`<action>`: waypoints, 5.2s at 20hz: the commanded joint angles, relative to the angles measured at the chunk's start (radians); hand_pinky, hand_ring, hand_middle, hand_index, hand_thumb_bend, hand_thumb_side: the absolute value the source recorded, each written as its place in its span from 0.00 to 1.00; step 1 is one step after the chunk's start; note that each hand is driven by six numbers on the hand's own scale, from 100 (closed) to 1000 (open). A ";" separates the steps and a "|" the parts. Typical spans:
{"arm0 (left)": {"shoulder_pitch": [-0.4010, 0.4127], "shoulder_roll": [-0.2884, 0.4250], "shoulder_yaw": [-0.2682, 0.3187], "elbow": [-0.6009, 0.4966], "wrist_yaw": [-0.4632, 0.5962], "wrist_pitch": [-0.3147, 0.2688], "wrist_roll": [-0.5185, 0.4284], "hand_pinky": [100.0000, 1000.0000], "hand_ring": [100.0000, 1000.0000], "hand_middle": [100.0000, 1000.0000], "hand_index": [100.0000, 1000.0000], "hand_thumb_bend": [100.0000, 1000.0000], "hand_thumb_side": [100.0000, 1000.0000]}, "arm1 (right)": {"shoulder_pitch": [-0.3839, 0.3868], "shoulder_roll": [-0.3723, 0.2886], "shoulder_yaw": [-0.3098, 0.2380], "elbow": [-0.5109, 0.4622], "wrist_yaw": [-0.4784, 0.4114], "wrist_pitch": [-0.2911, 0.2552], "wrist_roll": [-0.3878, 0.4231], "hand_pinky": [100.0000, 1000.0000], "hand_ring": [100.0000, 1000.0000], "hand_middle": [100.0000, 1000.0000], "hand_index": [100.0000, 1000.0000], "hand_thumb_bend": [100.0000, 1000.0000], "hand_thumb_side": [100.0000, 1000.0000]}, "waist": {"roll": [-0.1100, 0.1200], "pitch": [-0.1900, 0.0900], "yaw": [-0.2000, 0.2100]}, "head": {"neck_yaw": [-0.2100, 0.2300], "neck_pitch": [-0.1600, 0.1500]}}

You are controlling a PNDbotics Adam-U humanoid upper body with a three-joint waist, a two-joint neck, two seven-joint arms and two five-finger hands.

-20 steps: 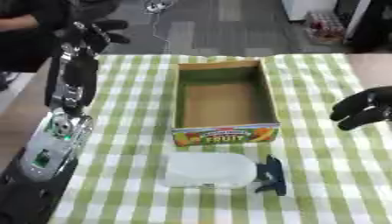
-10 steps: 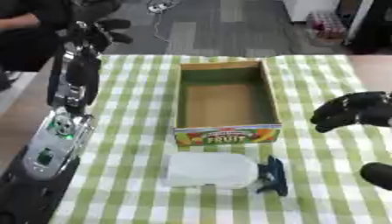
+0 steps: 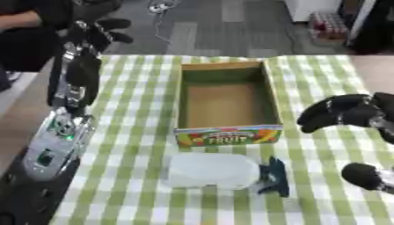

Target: Pick up objects on the table and place them in the box.

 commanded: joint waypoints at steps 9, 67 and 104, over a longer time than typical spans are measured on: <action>-0.015 0.029 0.008 -0.033 -0.006 -0.001 0.000 0.57 0.72 0.79 0.85 0.51 0.90 | -0.044 0.050 0.010 -0.012 0.017 0.065 0.023 0.70 0.82 0.78 0.84 0.35 1.00 | -0.001 0.000 0.010 | 0.009 0.000; -0.085 0.011 -0.008 -0.046 0.017 -0.001 -0.018 0.57 0.72 0.79 0.86 0.53 0.90 | -0.077 0.284 0.119 0.356 0.251 0.040 0.032 0.73 0.85 0.79 0.85 0.62 1.00 | 0.029 0.053 0.075 | 0.005 0.000; -0.131 -0.002 -0.028 -0.065 0.044 0.003 -0.039 0.56 0.72 0.78 0.86 0.53 0.90 | -0.116 0.245 0.133 0.417 0.430 -0.003 0.050 0.78 0.76 0.77 0.85 0.63 1.00 | 0.038 0.088 0.151 | -0.023 0.000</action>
